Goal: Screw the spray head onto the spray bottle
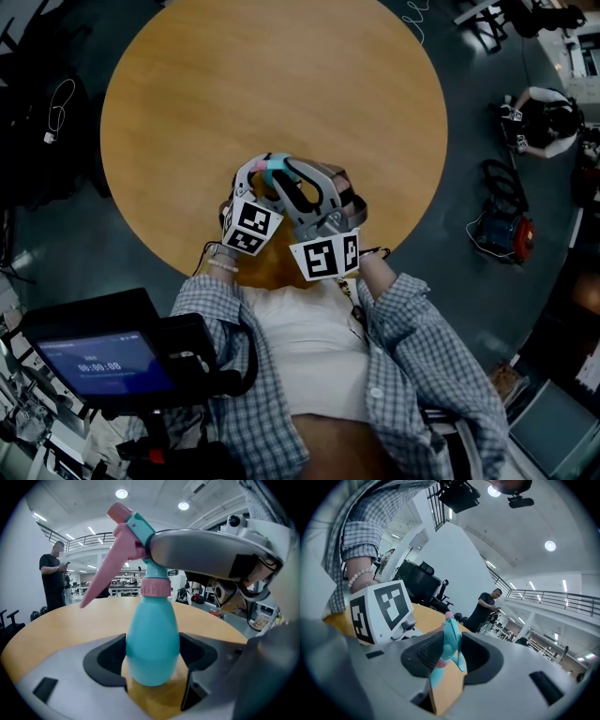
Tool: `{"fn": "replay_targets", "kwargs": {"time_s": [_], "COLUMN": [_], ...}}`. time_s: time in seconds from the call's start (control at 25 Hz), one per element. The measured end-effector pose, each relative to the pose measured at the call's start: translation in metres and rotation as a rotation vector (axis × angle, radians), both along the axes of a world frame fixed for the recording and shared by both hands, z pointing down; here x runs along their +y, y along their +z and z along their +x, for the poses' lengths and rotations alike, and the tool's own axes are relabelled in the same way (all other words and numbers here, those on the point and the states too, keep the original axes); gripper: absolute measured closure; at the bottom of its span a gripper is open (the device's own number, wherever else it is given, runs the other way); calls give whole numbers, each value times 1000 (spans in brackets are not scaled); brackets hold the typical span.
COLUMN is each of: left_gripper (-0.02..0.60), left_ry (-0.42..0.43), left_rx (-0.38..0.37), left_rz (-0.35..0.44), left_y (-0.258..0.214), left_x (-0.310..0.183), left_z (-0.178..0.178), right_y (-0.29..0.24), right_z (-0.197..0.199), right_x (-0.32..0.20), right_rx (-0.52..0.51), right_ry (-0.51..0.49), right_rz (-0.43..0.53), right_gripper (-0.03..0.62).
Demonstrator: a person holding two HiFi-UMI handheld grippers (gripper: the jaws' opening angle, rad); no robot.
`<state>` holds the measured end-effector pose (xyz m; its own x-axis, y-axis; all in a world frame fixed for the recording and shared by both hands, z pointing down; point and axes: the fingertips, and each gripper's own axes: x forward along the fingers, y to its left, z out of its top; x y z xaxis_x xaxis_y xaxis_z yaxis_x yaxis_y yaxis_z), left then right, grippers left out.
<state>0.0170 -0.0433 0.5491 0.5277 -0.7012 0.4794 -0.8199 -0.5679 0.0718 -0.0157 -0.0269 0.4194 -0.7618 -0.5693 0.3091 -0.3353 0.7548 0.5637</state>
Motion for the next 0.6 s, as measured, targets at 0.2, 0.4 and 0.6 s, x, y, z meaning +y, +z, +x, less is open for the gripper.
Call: {"fn": "replay_targets", "kwargs": {"time_s": [0.2, 0.4, 0.6], "left_gripper": [215, 216, 215], "left_ry": [-6, -7, -4], "left_rx": [1, -2, 0], "left_rz": [-2, 1, 3], "left_y": [0, 1, 1], "left_x": [-1, -1, -1], "left_z": [0, 0, 1], "right_y": [1, 0, 2], "right_z": [0, -1, 1], "right_x": [1, -1, -2], "right_rx": [27, 70, 55], "right_ry": [-19, -21, -23], "right_rz": [-29, -75, -137], "right_gripper": [482, 480, 480]}}
